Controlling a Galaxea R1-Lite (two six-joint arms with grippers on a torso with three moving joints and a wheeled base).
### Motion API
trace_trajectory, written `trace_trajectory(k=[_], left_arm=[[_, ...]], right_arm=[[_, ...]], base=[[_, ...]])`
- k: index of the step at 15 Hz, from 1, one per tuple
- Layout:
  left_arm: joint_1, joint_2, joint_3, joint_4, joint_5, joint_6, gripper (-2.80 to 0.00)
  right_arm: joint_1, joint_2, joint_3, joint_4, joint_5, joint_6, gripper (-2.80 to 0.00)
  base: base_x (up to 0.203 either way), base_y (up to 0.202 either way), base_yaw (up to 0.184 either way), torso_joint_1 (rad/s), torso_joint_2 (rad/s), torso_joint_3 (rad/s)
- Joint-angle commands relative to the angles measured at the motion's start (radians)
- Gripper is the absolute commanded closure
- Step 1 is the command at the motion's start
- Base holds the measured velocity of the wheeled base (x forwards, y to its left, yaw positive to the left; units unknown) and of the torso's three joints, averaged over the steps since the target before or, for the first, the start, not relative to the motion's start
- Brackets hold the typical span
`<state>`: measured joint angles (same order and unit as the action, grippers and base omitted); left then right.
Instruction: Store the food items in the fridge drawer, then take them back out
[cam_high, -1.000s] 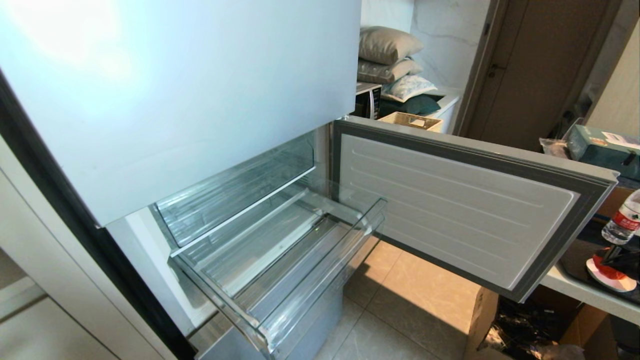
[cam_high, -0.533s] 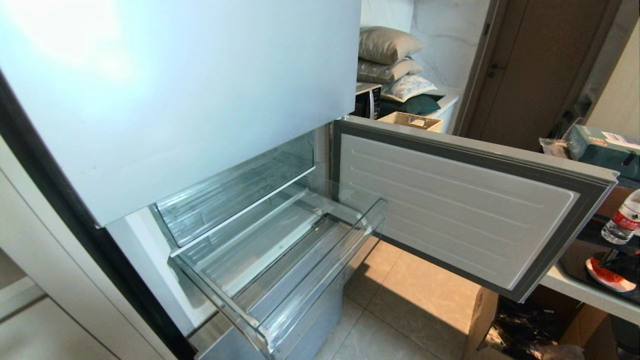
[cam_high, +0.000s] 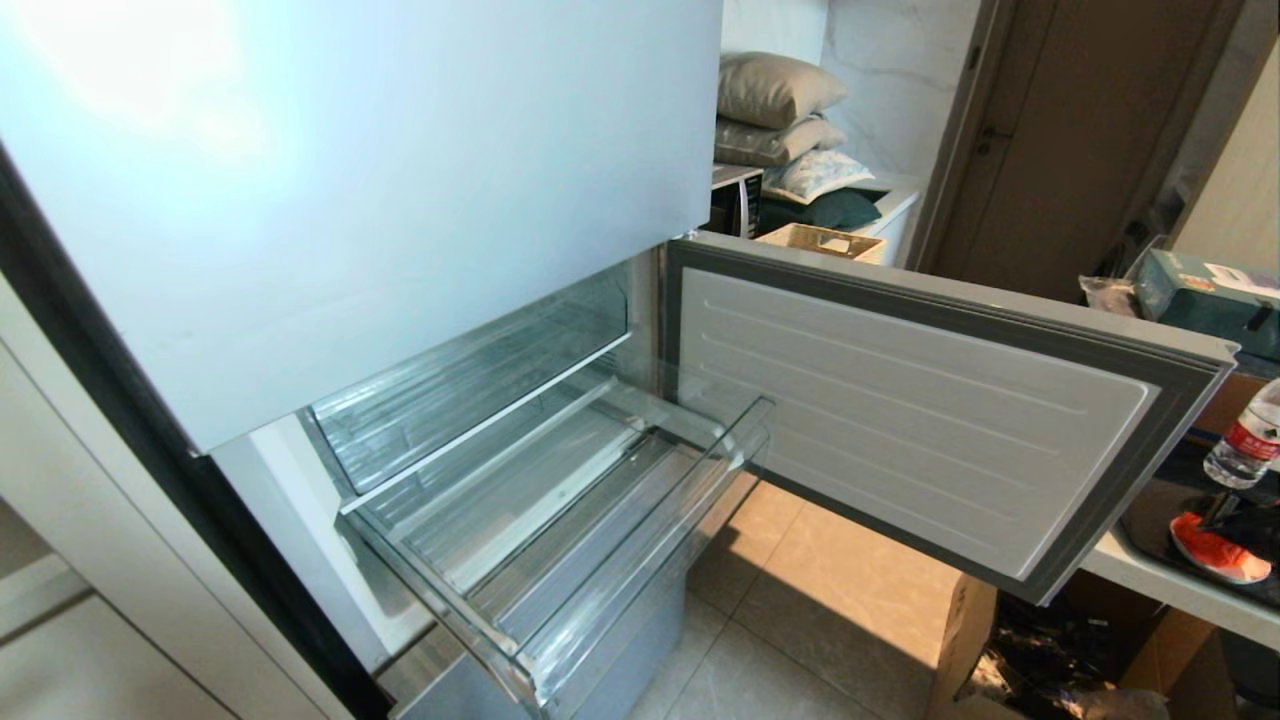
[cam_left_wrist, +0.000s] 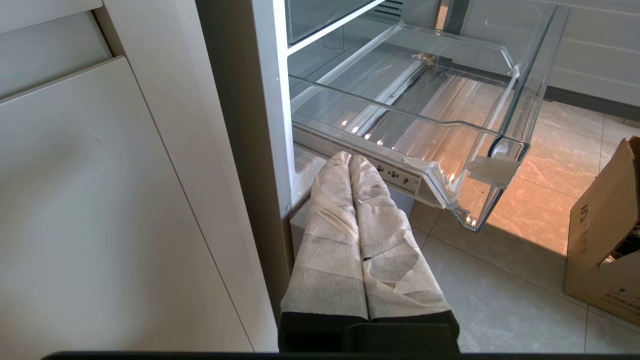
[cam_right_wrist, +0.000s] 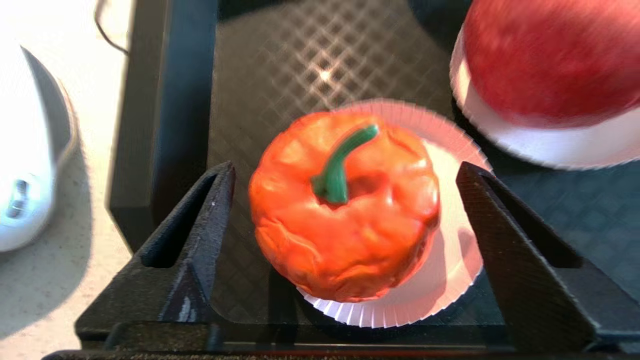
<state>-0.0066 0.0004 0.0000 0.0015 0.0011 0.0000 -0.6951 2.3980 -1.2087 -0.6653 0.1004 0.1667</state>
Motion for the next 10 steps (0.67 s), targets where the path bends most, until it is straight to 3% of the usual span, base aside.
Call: trace_trajectory(k=[1, 4, 5, 10], left_arm=[[-0.001, 0.000, 0.000, 0.000, 0.000, 0.000, 0.00], [0.000, 0.001, 0.000, 0.000, 0.000, 0.000, 0.00], [0.000, 0.001, 0.000, 0.000, 0.000, 0.000, 0.00], [0.000, 0.000, 0.000, 0.000, 0.000, 0.000, 0.00]], right_arm=[[-0.001, -0.048, 0.007, -0.005, 0.001, 0.001, -2.80], [-0.001, -0.149, 0.049, -0.003, 0.001, 0.003, -2.80], [-0.001, -0.194, 0.085, -0.003, 0.001, 0.003, 0.00], [-0.013, -0.538, 0.296, -0.001, 0.004, 0.028, 0.00]], base=[[0.000, 0.000, 0.000, 0.000, 0.00, 0.000], [0.000, 0.000, 0.000, 0.000, 0.00, 0.000], [0.000, 0.000, 0.000, 0.000, 0.00, 0.000], [0.000, 0.000, 0.000, 0.000, 0.00, 0.000]])
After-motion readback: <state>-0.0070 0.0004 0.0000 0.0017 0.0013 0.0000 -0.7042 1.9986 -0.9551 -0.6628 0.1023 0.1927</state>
